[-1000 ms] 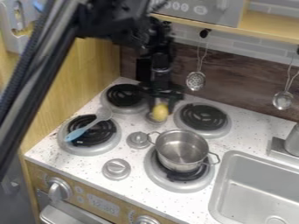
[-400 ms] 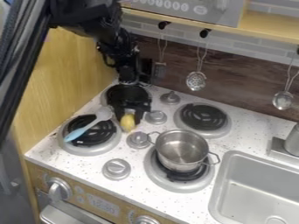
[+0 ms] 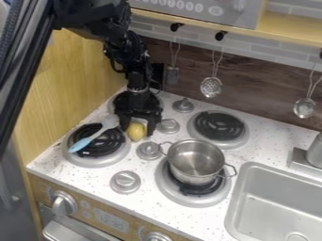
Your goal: Move the potato to the top right edge of the bottom left burner
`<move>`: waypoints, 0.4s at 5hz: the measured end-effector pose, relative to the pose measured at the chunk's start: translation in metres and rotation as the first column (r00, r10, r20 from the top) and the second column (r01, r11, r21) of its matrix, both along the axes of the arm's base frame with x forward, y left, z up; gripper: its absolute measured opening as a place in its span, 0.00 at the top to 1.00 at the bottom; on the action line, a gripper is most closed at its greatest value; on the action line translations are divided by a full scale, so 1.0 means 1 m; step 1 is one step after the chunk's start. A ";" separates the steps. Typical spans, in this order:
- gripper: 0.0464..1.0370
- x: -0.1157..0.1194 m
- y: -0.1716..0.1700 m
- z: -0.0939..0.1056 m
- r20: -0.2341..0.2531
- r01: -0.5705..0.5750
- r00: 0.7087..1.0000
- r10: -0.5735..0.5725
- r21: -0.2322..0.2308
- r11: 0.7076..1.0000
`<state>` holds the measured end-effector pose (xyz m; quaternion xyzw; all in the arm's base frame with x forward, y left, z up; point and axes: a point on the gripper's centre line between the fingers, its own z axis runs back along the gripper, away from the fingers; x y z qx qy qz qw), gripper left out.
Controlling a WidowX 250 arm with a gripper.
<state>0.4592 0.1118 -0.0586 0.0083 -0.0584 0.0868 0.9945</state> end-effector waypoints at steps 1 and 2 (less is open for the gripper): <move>0.04 0.000 -0.003 0.025 -0.003 0.023 1.000 -0.023 -0.019 1.000; 0.04 0.003 -0.007 0.052 0.032 0.057 0.998 -0.056 -0.033 0.998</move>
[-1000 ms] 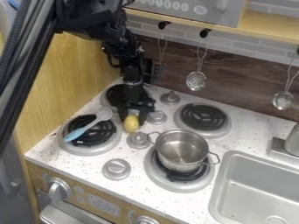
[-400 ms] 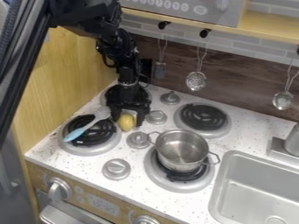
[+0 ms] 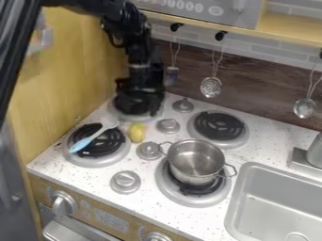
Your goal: Move the potato to the top right edge of the bottom left burner
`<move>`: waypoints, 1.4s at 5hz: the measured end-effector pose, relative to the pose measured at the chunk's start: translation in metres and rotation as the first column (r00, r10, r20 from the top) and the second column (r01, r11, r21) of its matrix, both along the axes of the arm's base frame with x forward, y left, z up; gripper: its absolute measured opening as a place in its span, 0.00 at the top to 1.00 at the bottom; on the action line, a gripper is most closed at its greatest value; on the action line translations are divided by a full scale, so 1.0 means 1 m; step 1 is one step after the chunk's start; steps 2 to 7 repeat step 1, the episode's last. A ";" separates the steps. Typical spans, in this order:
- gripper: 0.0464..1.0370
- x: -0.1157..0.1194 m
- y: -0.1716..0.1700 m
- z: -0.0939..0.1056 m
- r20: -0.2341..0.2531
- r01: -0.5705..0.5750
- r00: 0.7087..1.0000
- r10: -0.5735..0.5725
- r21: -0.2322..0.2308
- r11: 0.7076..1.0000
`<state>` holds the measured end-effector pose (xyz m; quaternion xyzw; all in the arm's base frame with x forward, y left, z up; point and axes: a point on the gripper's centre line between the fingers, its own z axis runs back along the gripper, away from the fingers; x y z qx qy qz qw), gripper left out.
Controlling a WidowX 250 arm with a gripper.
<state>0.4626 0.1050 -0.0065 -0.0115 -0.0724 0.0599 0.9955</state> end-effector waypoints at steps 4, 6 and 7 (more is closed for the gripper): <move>0.04 0.000 0.000 0.000 -0.012 0.031 0.999 -0.031 0.043 0.999; 0.04 0.000 0.000 0.000 -0.012 0.031 0.999 -0.031 0.043 0.999; 0.04 0.000 0.000 0.000 -0.012 0.031 0.999 -0.031 0.043 0.999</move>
